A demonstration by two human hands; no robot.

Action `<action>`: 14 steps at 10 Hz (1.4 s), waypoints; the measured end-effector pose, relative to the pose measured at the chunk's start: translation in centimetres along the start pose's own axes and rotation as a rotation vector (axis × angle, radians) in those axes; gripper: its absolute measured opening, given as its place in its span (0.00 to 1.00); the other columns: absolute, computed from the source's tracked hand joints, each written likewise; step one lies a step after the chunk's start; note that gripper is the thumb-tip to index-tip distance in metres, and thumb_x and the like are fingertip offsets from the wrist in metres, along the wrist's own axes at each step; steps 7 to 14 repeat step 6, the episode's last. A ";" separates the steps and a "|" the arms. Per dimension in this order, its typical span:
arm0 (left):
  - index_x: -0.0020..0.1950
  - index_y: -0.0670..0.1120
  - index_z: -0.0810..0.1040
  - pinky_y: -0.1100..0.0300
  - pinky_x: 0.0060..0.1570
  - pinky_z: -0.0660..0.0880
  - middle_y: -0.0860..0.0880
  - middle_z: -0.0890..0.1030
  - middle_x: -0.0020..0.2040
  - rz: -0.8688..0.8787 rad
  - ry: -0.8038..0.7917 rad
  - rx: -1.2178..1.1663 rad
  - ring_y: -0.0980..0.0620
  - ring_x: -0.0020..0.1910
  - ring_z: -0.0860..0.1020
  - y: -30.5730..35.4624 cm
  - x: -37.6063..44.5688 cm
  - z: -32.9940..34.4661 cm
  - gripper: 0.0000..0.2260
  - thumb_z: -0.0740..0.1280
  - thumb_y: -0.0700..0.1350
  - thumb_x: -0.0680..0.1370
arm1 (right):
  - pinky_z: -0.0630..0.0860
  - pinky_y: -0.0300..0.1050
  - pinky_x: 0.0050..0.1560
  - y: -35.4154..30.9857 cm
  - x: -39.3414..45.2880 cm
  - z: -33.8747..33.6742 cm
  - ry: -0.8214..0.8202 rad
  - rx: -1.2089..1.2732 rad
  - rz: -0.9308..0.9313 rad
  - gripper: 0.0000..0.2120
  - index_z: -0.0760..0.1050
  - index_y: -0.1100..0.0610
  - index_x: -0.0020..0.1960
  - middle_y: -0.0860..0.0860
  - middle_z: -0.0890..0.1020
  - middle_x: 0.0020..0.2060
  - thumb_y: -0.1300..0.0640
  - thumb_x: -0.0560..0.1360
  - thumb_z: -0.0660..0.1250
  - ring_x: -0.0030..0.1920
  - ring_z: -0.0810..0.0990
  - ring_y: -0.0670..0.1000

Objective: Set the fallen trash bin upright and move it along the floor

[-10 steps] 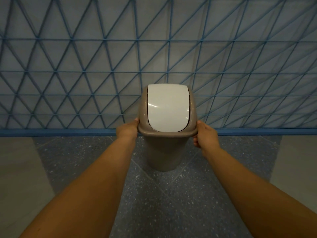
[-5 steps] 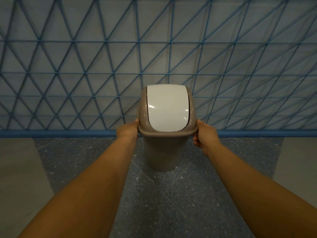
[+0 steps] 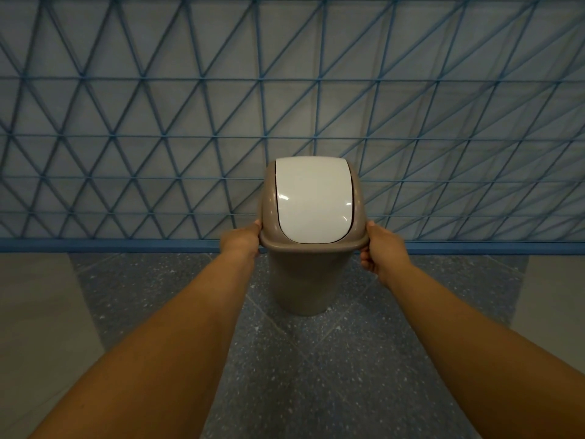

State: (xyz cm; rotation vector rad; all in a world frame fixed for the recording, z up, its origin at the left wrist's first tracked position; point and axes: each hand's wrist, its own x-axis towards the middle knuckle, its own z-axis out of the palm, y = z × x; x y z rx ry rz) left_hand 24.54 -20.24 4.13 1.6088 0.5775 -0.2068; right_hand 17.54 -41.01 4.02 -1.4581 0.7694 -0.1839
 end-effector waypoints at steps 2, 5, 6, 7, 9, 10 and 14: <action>0.58 0.37 0.78 0.52 0.58 0.76 0.40 0.82 0.54 -0.003 0.002 0.048 0.46 0.48 0.77 0.3 0.0 0.0 0.20 0.67 0.52 0.76 | 0.70 0.43 0.27 -0.2 -0.3 -0.1 -0.010 -0.028 -0.008 0.16 0.73 0.57 0.38 0.55 0.73 0.29 0.49 0.79 0.57 0.28 0.68 0.49; 0.59 0.40 0.79 0.55 0.47 0.74 0.42 0.82 0.56 0.008 -0.047 0.010 0.48 0.46 0.77 -0.8 -0.9 -0.9 0.18 0.63 0.51 0.77 | 0.68 0.44 0.29 0.5 -0.7 -0.4 -0.016 -0.025 -0.061 0.18 0.70 0.56 0.38 0.54 0.71 0.30 0.47 0.80 0.54 0.29 0.68 0.50; 0.66 0.38 0.73 0.55 0.44 0.76 0.41 0.79 0.60 0.021 -0.039 0.033 0.48 0.46 0.79 -0.1 -1.3 -1.2 0.17 0.60 0.45 0.80 | 0.68 0.45 0.31 0.3 -1.4 -0.9 0.011 -0.076 -0.051 0.17 0.71 0.57 0.44 0.55 0.71 0.32 0.46 0.81 0.51 0.30 0.68 0.50; 0.66 0.38 0.73 0.55 0.44 0.76 0.41 0.79 0.60 0.021 -0.039 0.033 0.48 0.46 0.79 -0.1 -1.3 -1.2 0.17 0.60 0.45 0.80 | 0.68 0.45 0.31 0.3 -1.4 -0.9 0.011 -0.076 -0.051 0.17 0.71 0.57 0.44 0.55 0.71 0.32 0.46 0.81 0.51 0.30 0.68 0.50; 0.66 0.38 0.73 0.55 0.44 0.76 0.41 0.79 0.60 0.021 -0.039 0.033 0.48 0.46 0.79 -0.1 -1.3 -1.2 0.17 0.60 0.45 0.80 | 0.68 0.45 0.31 0.3 -1.4 -0.9 0.011 -0.076 -0.051 0.17 0.71 0.57 0.44 0.55 0.71 0.32 0.46 0.81 0.51 0.30 0.68 0.50; 0.66 0.38 0.73 0.55 0.44 0.76 0.41 0.79 0.60 0.021 -0.039 0.033 0.48 0.46 0.79 -0.1 -1.3 -1.2 0.17 0.60 0.45 0.80 | 0.68 0.45 0.31 0.3 -1.4 -0.9 0.011 -0.076 -0.051 0.17 0.71 0.57 0.44 0.55 0.71 0.32 0.46 0.81 0.51 0.30 0.68 0.50; 0.66 0.38 0.73 0.55 0.44 0.76 0.41 0.79 0.60 0.021 -0.039 0.033 0.48 0.46 0.79 -0.1 -1.3 -1.2 0.17 0.60 0.45 0.80 | 0.68 0.45 0.31 0.3 -1.4 -0.9 0.011 -0.076 -0.051 0.17 0.71 0.57 0.44 0.55 0.71 0.32 0.46 0.81 0.51 0.30 0.68 0.50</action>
